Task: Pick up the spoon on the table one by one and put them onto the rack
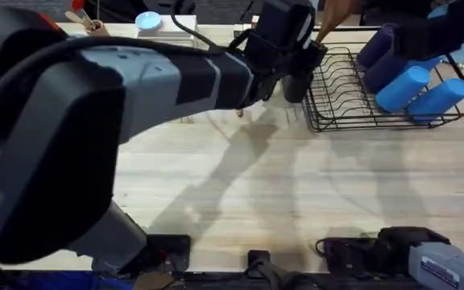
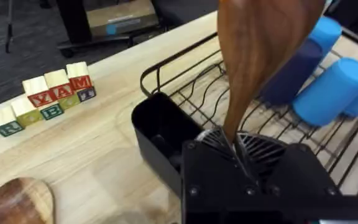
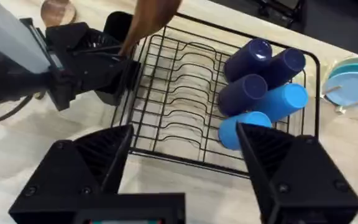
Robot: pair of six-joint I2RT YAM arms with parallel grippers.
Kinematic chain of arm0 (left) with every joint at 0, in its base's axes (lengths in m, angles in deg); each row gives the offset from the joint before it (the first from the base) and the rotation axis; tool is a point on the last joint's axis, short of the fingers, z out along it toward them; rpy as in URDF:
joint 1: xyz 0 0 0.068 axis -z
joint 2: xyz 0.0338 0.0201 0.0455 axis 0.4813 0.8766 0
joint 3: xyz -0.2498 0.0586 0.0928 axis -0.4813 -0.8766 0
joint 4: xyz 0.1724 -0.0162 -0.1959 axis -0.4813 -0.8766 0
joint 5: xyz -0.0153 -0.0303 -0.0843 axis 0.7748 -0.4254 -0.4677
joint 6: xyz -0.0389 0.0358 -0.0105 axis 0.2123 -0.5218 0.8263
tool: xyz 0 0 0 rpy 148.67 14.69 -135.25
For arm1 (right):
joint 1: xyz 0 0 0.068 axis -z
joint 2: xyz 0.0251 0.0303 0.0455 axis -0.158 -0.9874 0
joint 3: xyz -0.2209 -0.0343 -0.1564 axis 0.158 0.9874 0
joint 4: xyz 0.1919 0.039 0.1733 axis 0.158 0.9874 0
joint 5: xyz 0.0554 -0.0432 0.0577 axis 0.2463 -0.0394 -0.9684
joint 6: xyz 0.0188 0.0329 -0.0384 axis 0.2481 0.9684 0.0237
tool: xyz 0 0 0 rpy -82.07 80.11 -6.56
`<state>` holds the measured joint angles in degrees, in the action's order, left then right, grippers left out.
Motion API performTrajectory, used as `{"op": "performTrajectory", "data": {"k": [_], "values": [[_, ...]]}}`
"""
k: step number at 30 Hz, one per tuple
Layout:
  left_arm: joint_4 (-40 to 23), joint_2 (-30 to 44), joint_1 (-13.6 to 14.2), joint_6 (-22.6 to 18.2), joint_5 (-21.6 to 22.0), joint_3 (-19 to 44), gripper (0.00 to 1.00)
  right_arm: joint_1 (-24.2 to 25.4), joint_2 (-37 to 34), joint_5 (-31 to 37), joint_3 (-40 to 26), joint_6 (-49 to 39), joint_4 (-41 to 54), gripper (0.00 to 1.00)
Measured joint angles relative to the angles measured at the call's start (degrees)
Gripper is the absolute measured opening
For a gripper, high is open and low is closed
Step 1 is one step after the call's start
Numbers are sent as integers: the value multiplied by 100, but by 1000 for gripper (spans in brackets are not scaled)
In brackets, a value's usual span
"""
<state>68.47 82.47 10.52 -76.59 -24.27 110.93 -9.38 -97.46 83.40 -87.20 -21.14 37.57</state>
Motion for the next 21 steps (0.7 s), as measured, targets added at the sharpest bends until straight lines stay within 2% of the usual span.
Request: {"op": "performTrajectory", "data": {"k": [4, 5, 10, 19, 21], "values": [[-325, -97, 0, -144, 0, 0, 43, 0, 0, 0, 0, 0, 0, 996], [-585, -116, 0, -206, 4, 0, 43, 0, 0, 0, 0, 0, 0, 996], [-828, -142, 0, -246, 70, 0, 43, 0, 0, 0, 0, 0, -1, 996], [-887, -154, -17, -312, 309, 0, 252, 0, 0, 0, 0, 2, 0, 996], [-950, -215, -17, -317, 323, -4, 342, 0, 0, 0, 0, 0, 0, 996]]}}
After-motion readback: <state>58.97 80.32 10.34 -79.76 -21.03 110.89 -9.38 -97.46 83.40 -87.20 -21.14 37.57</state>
